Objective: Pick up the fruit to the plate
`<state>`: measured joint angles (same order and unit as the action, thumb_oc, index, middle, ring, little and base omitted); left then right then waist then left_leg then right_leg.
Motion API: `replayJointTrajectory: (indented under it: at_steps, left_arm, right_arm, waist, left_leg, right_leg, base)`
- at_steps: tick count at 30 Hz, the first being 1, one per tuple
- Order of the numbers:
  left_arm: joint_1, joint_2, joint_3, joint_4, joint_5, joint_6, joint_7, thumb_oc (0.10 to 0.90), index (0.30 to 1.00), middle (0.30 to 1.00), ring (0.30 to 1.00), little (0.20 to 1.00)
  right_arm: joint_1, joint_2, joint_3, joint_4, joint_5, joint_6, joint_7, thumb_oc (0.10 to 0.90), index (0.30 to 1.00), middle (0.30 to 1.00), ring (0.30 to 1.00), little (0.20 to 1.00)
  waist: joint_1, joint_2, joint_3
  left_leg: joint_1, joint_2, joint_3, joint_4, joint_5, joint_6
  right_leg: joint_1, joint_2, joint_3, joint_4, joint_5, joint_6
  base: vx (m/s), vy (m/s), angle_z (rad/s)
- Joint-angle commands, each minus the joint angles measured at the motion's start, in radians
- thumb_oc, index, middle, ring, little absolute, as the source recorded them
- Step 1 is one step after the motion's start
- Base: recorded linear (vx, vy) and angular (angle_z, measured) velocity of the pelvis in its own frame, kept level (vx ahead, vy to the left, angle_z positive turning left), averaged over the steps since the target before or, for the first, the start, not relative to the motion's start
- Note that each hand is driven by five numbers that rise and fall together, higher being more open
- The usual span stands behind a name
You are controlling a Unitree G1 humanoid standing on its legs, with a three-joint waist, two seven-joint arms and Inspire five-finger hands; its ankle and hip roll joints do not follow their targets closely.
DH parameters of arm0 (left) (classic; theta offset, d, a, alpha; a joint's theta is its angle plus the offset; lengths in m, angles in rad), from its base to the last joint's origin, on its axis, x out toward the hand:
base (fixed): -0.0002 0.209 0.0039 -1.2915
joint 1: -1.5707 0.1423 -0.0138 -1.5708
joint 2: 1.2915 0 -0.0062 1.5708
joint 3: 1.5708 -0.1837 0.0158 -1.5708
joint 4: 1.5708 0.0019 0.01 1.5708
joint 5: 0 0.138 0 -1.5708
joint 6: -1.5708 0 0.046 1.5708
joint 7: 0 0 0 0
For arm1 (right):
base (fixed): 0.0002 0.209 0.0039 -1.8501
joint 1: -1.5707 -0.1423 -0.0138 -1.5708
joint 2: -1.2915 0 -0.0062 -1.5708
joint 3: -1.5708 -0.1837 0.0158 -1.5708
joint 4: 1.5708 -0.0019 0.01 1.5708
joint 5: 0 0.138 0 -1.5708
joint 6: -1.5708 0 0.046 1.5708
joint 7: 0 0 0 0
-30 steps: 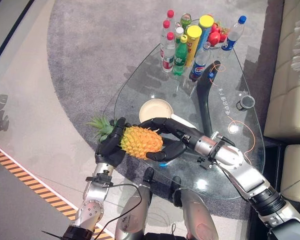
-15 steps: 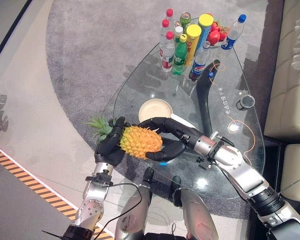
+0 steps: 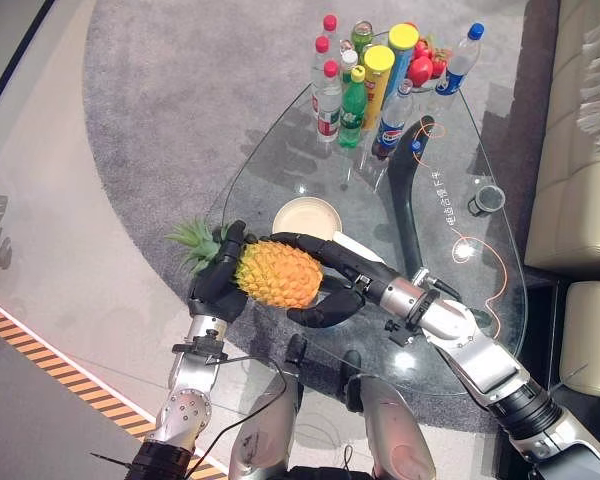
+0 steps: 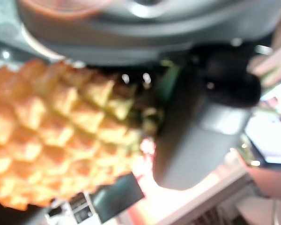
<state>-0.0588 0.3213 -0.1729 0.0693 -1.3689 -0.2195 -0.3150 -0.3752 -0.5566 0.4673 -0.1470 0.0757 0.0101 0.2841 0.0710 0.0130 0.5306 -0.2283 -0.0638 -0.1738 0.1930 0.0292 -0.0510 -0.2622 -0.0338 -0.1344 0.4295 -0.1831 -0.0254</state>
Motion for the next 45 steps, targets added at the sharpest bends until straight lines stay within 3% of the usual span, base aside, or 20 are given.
replayJointTrajectory:
  at_steps: [1,17,26,31,34,36,38,45]
  left_arm:
    - [-0.088,-0.042,0.018,-0.211,-0.003,-0.035,-0.129,0.1,0.3,0.3,0.3,0.2]
    - [-0.091,-0.035,0.073,-0.157,0.088,-0.074,-0.127,0.1,0.3,0.3,0.3,0.2]
    - [-0.122,-0.017,0.116,-0.054,0.144,-0.172,-0.114,0.1,0.3,0.3,0.3,0.2]
    - [-0.148,0.011,0.118,-0.036,0.276,-0.269,-0.073,0.1,0.3,0.3,0.3,0.2]
    - [-0.19,0.047,0.105,-0.045,0.45,-0.361,0.04,0.1,0.3,0.3,0.3,0.2]
    - [-0.232,0.074,0.098,-0.034,0.615,-0.423,0.191,0.1,0.3,0.3,0.3,0.2]
    - [-0.278,0.09,0.088,-0.018,0.708,-0.462,0.306,0.1,0.3,0.3,0.3,0.2]
    - [-0.394,0.113,0.061,0.039,0.912,-0.546,0.542,0.1,0.3,0.3,0.3,0.2]
  right_arm:
    - [-0.008,-0.012,-0.019,-0.079,-0.076,-0.041,-0.072,0.8,0.9,0.9,0.9,0.9]
    - [0.054,-0.031,-0.132,-0.076,-0.091,-0.028,-0.165,0.8,0.9,0.9,0.9,0.9]
    - [0.081,-0.027,-0.173,-0.041,-0.035,-0.042,-0.166,0.8,0.9,0.9,0.9,0.9]
    - [0.085,-0.027,-0.162,-0.015,-0.013,-0.032,-0.158,0.8,0.9,0.9,0.9,0.9]
    - [0.076,-0.023,-0.142,0.013,0.013,-0.024,-0.14,0.8,0.9,0.9,0.9,0.9]
    - [0.059,-0.022,-0.118,0.042,0.043,-0.011,-0.129,0.8,0.9,0.9,0.9,0.9]
    - [0.039,-0.012,-0.092,0.073,0.069,-0.006,-0.127,0.8,0.9,0.9,0.9,0.9]
    - [-0.013,0.013,-0.015,0.135,0.166,0.011,-0.08,0.8,0.9,0.9,0.9,0.9]
  waist:
    - [-0.004,-0.042,-0.058]
    - [-0.022,-0.046,-0.056]
    - [-0.043,-0.045,-0.051]
    - [-0.052,-0.041,-0.043]
    - [-0.059,-0.035,-0.029]
    - [-0.064,-0.03,-0.014]
    - [-0.068,-0.031,-0.011]
    - [-0.084,-0.037,-0.011]
  left_leg:
    - [-0.004,-0.049,0.047,0.094,-0.071,0.057]
    - [-0.004,-0.037,0.061,0.089,-0.073,0.052]
    - [-0.022,-0.029,0.077,0.105,-0.075,0.046]
    - [-0.04,-0.026,0.082,0.119,-0.075,0.041]
    - [-0.066,-0.025,0.084,0.135,-0.072,0.037]
    - [-0.088,-0.024,0.085,0.15,-0.071,0.034]
    - [-0.121,-0.024,0.088,0.165,-0.069,0.033]
    - [-0.213,-0.02,0.102,0.199,-0.064,0.027]
  right_leg:
    - [0.075,0.01,0.083,-0.166,0.118,0.046]
    - [0.071,0.016,0.082,-0.166,0.117,0.048]
    - [0.048,0.017,0.091,-0.152,0.117,0.05]
    - [0.029,0.017,0.094,-0.14,0.116,0.048]
    - [0.002,0.018,0.099,-0.123,0.116,0.046]
    - [-0.021,0.017,0.099,-0.107,0.115,0.044]
    - [-0.058,0.018,0.103,-0.092,0.114,0.043]
    - [-0.16,0.027,0.114,-0.05,0.116,0.041]
  base:
    - [0.0,0.0,0.0]
    - [0.0,0.0,0.0]
    - [0.0,0.001,-0.03]
    - [-0.01,0.008,-0.02]
    - [-0.03,0.039,-0.07]
    - [-0.04,0.048,-0.04]
    - [-0.05,0.039,-0.02]
    - [-0.04,0.03,-0.02]
